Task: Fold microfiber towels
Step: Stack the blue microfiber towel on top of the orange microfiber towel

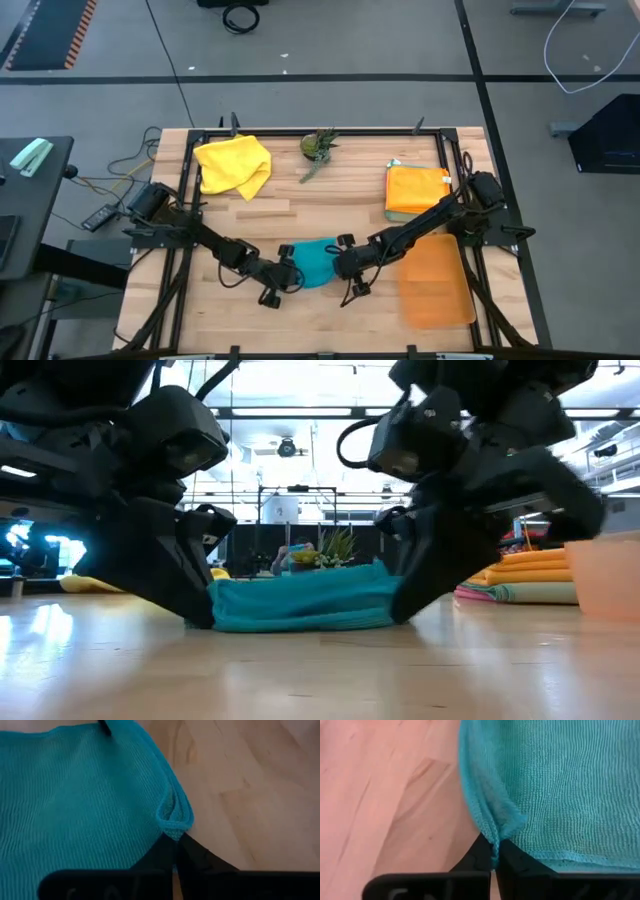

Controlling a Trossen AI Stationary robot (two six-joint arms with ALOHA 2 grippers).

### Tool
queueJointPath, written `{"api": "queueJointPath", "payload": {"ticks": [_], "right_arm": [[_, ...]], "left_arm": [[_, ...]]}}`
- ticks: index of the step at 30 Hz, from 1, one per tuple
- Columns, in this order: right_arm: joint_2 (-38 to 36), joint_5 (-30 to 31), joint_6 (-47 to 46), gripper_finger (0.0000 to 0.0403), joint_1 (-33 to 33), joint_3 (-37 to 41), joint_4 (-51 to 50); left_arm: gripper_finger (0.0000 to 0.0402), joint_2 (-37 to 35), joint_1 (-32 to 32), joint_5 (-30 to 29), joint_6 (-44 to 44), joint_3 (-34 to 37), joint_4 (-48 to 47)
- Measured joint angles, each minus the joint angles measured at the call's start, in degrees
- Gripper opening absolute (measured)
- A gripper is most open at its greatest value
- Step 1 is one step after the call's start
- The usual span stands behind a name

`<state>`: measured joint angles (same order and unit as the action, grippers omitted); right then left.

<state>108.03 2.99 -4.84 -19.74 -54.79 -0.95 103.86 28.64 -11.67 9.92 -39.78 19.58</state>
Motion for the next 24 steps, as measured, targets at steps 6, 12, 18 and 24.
{"api": "queueJointPath", "payload": {"ticks": [6, 12, 18, 24], "right_arm": [[-9.37, 1.69, 0.05, 0.0007, -0.74, 0.14, -5.63], [-22.98, 12.20, 0.09, 0.0007, -1.45, 0.07, -21.32], [-37.36, 24.78, -1.64, 0.0006, -0.72, 0.07, -40.84], [-50.88, 36.22, 0.15, 0.0006, 3.63, -0.17, -56.84]], "left_arm": [[0.0009, -7.17, -1.58, 0.68, -1.50, 0.10, 2.34], [0.0009, -9.63, -7.79, -1.26, -6.59, -5.62, 2.59], [0.0008, -8.79, -18.43, -1.23, -15.45, -18.59, -3.57], [0.0008, -5.94, -30.20, 7.84, -19.87, -28.26, -4.39]]}}
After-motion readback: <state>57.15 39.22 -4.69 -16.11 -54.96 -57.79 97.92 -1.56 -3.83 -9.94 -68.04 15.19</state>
